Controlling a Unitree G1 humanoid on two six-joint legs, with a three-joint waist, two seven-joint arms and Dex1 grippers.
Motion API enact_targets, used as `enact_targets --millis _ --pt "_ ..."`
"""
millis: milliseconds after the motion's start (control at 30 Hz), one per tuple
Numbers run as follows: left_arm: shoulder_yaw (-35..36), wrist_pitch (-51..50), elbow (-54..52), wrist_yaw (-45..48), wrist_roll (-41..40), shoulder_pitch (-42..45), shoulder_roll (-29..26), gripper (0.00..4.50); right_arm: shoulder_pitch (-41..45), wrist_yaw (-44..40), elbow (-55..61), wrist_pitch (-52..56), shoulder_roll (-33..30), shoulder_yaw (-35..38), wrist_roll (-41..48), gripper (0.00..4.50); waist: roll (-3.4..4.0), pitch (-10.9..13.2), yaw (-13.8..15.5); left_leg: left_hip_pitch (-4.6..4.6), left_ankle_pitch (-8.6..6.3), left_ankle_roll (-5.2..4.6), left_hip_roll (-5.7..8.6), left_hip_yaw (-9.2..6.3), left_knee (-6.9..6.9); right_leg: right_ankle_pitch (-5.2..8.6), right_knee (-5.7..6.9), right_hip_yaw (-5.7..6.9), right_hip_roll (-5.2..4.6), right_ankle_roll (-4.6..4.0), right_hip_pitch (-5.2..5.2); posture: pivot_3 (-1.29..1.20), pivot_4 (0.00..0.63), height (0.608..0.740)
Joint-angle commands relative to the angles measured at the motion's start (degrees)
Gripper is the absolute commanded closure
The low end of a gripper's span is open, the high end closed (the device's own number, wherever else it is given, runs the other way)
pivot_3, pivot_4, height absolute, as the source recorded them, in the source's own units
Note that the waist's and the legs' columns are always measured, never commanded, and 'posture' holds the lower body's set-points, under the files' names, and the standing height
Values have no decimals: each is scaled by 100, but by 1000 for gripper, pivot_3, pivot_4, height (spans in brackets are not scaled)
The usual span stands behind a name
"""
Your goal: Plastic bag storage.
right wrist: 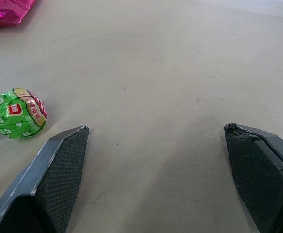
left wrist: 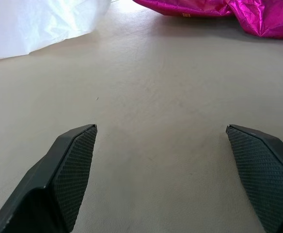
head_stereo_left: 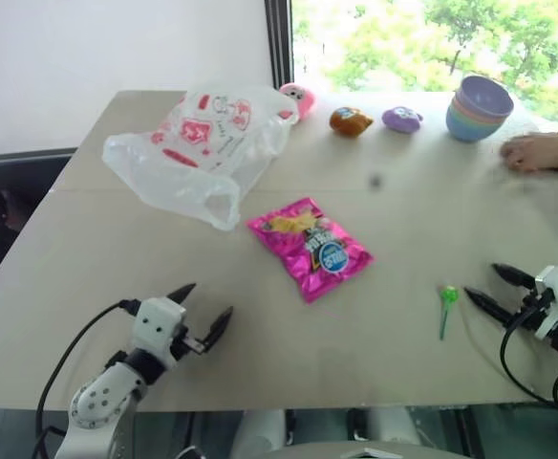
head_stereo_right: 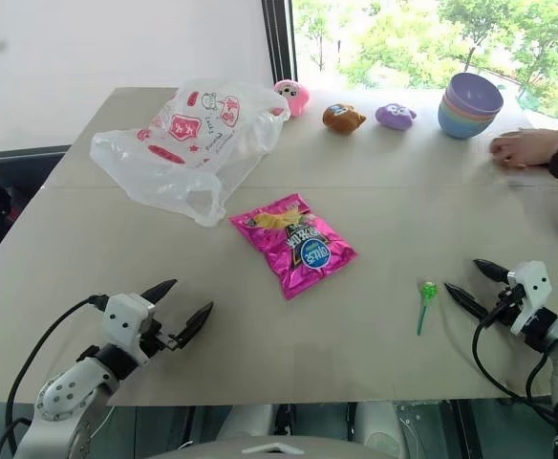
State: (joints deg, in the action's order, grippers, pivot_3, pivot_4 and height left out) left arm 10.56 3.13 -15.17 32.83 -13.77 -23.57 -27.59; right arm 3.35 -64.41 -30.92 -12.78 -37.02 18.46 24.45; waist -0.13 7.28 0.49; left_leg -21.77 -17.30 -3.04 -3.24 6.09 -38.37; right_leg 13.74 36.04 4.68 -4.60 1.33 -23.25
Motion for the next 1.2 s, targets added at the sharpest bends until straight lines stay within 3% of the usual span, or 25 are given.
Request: enact_targets --millis 33,233,833,1200 --pt "54 25 110 60 28 112 -82 67 -44 -23 -7 -112 47 -9 -50 0 0 0 1 0 0 0 0 0 0 0 0 0 0 0 0 0 150 740" --pt "3 35 398 155 70 484 -82 67 -183 87 143 -182 89 29 -67 0 -2 1 17 2 1 1 1 0 -7 -9 14 1 0 16 1 0 150 740" --pt "78 262 156 -219 122 537 263 67 -10 -23 139 -83 -89 41 -59 0 -2 2 19 2 2 2 2 2 -10 -11 16 -1 -1 19 1 0 150 740" --pt "-50 -59 -479 -1331 752 1879 644 67 -82 -164 2091 1255 -122 -10 701 0 4 16 33 1 16 26 5 -3 -23 -13 48 -1 -2 23 -1 0 150 740"
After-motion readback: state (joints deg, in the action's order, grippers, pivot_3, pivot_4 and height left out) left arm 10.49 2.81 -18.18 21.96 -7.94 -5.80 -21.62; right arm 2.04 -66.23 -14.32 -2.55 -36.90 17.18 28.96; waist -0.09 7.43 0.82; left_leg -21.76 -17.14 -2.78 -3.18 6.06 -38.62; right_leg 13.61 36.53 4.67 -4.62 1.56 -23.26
